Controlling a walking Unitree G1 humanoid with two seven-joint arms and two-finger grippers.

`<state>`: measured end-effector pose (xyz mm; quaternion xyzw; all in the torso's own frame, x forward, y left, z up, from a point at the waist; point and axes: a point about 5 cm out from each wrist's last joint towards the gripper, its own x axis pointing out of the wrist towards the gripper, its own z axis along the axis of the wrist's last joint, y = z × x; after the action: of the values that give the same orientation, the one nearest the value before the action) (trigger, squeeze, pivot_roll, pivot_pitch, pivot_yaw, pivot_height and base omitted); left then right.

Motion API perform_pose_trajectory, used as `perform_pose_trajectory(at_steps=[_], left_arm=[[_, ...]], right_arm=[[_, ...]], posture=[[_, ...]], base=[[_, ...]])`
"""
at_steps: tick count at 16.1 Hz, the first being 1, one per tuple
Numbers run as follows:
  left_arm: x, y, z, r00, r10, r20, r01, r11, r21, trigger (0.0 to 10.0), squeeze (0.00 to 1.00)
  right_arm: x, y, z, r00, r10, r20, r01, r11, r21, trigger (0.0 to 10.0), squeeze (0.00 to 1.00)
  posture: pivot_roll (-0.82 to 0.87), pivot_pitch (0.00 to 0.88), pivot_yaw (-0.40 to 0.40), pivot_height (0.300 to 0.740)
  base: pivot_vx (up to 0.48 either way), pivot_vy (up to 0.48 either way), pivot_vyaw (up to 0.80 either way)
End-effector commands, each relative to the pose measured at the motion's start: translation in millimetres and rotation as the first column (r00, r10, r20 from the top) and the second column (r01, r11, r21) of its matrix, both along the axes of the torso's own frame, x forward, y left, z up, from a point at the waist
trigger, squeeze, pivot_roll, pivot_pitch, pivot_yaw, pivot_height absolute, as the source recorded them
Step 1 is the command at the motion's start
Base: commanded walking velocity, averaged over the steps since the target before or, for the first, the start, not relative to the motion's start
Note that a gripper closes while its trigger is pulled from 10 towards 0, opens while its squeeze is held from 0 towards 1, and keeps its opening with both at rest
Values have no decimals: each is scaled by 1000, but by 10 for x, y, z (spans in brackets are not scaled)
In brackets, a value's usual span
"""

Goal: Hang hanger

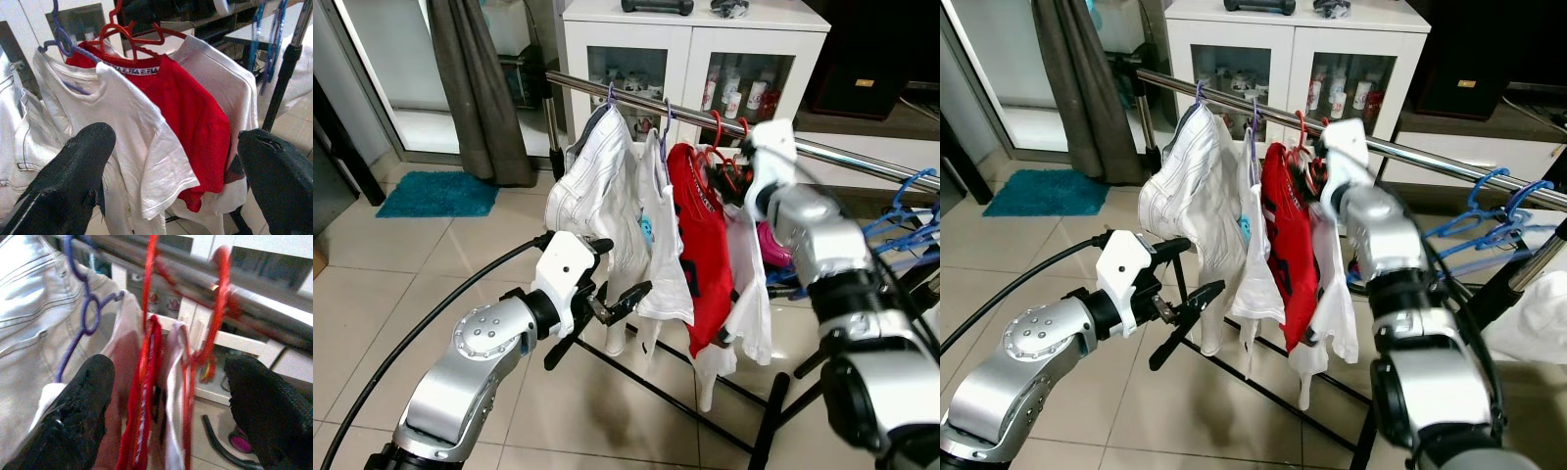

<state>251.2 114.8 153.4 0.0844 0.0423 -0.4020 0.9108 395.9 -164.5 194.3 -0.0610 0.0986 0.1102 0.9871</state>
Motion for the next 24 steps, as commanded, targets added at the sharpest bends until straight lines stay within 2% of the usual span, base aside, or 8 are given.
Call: perform_pose_trajectory(at_steps=[1,5,8,10,11,17,20,24], left_arm=[[-9,-14,30,1000,-18,9,18,1000,14,10000,0],[-44,-50,22,997,-79,-11,79,996,32,10000,0],[-43,-67,39,996,-86,-8,86,996,28,10000,0],[-46,-68,48,996,-93,-8,93,995,28,10000,0],[-46,-66,48,996,-93,-9,94,995,30,10000,0],[-42,-65,51,995,-99,-9,100,994,34,10000,0],[-36,-58,53,995,-98,-4,98,994,39,10000,0],[-42,-58,51,995,-101,-3,101,994,41,10000,0]], right_arm=[[17,-51,16,1000,-20,-20,20,1000,2,10000,0],[93,-71,69,990,17,-140,-22,999,-34,10000,0],[131,-96,126,990,-19,-140,18,1000,-11,9647,0],[146,-112,116,985,-43,-169,43,999,-3,4824,0],[146,-122,96,982,-52,-182,51,999,-9,3569,0],[133,-157,-18,968,-76,-239,68,997,-40,4549,0],[147,-170,2,973,-90,-212,88,996,-18,627,0],[156,-165,30,976,-79,-202,77,997,-18,863,0]], posture=[[51,0,18,740],[56,0,16,740],[61,0,15,740],[62,0,15,740],[62,0,15,740],[62,0,18,740],[67,0,17,740],[68,0,17,740]], base=[[0,0,0],[0,0,0],[0,0,0],[0,0,0],[0,0,0],[0,0,0],[0,0,0],[0,0,0]])
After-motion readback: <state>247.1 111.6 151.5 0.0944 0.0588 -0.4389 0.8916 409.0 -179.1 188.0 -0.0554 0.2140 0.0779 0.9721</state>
